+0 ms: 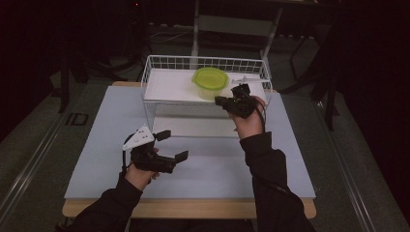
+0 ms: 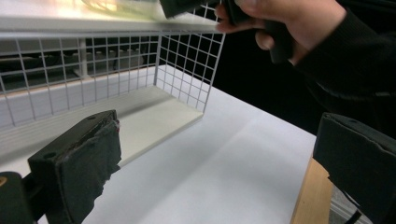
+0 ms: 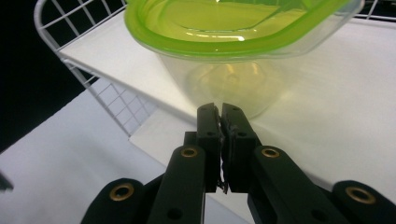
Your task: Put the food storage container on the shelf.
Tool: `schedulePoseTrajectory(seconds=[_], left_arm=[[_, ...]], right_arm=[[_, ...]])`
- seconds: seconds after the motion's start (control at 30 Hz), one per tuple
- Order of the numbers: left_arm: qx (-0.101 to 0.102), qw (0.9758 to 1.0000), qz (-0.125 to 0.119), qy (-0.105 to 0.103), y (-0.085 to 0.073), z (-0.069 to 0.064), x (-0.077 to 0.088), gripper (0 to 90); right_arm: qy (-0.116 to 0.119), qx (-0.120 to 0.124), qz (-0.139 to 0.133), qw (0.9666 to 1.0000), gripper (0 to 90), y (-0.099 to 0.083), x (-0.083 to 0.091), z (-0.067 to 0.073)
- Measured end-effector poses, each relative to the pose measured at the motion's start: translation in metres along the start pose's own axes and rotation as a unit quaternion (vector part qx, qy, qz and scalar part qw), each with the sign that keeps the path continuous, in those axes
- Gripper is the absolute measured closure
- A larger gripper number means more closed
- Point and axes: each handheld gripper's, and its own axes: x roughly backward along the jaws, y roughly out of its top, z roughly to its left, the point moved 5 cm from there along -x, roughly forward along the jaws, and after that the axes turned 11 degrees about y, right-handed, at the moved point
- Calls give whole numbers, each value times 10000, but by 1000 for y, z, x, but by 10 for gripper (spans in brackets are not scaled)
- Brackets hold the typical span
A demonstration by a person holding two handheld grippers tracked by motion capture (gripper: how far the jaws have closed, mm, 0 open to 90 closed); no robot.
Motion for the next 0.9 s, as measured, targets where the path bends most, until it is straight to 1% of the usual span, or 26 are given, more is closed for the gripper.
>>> schedulePoseTrajectory(seconds=[0.07,0.1,0.17,0.23,0.3,0.37,0.43,0.5,0.57,0.63,0.67,0.73,0.9], left_arm=[[-19,10000,29,-11,-4,-1,-1,16],[-56,9999,85,-22,-6,-1,-2,16],[-59,10000,65,-33,-7,-2,-2,16],[-95,9999,103,-23,-9,-3,-2,16],[-98,9999,82,-20,-9,-3,-2,16],[-151,9999,77,4,-10,-3,-2,16],[-159,9998,102,14,-11,-3,-2,16],[-105,9999,75,26,-11,-1,-1,16],[-84,9999,109,49,-13,0,-1,16],[-125,9998,100,79,-14,0,-1,16],[-159,9998,120,92,-15,1,-1,16],[-134,9998,67,89,-15,1,0,16],[-160,9998,72,83,-15,4,0,16]], right_arm=[[-71,-45,-41,10000,861,4,-1,-4],[-64,-74,-38,9999,855,5,-2,-5],[-117,-69,-71,9999,843,7,-2,-6],[-157,-53,-63,9998,831,9,-4,-9],[-180,-100,-44,9998,824,9,-6,-12],[-178,-145,-65,9997,819,8,-5,-12],[-161,-114,-87,9998,810,6,-4,-11],[-172,-70,-89,9998,806,5,-1,-9],[-165,-3,-68,9998,796,5,1,-7],[-142,-1,-112,9998,774,4,4,-4],[-84,1,-142,9999,746,3,5,-1],[11,59,-211,9998,701,-3,8,6],[213,400,-172,9988,461,-23,14,26]])
